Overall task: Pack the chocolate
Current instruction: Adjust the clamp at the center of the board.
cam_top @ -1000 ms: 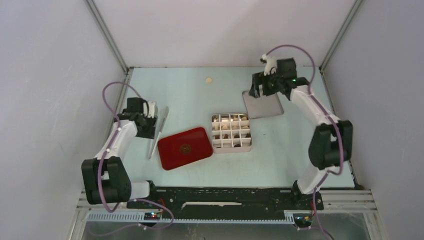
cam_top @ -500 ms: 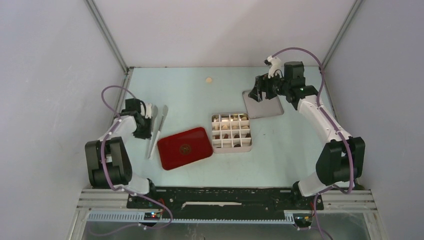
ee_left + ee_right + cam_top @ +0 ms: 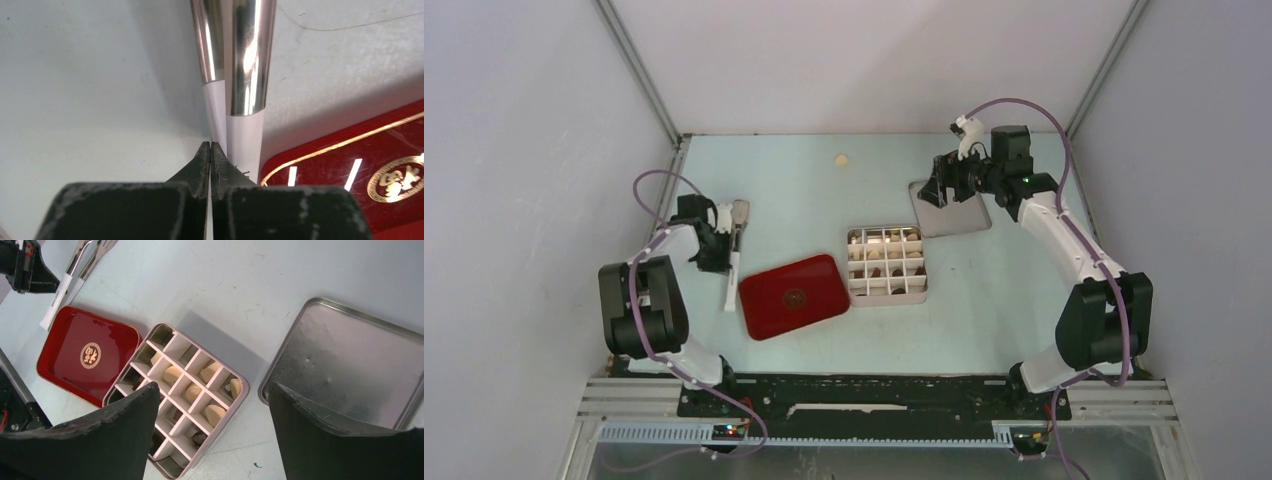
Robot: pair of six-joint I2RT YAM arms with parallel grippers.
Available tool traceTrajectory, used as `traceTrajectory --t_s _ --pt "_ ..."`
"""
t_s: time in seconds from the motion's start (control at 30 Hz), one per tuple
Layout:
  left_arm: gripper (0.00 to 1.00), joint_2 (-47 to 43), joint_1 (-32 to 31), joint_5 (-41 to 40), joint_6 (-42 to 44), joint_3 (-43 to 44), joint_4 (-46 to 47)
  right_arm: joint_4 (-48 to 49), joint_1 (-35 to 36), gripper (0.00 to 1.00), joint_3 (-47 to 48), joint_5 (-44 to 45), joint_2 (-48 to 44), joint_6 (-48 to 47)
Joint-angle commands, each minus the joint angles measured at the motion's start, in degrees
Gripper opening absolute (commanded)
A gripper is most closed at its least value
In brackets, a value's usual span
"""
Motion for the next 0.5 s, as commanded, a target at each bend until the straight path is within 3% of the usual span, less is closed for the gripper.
traceTrajectory --t_s 0.0,0.2,0.4,0.47 --pt "0.00 -6.1 -0.3 5.9 4.0 4.4 -0.3 1.9 -0.1 0.82 -0.5 -5.6 0.7 -3.2" --pt "0.00 -12.3 -4.2 8.0 7.1 9.0 -3.0 2.6 0.4 0.81 -1.7 -11.5 0.3 -6.1" --pt "0.01 -14.2 -9.4 0.2 4.4 10.0 -4.3 1.3 1.7 0.82 -1.6 -12.7 0.2 -8.7" --pt "0.16 -13.6 -8.6 -1.1 -2.4 9.5 -4.2 1.2 1.8 0.82 -1.7 -12.7 0.6 -8.6"
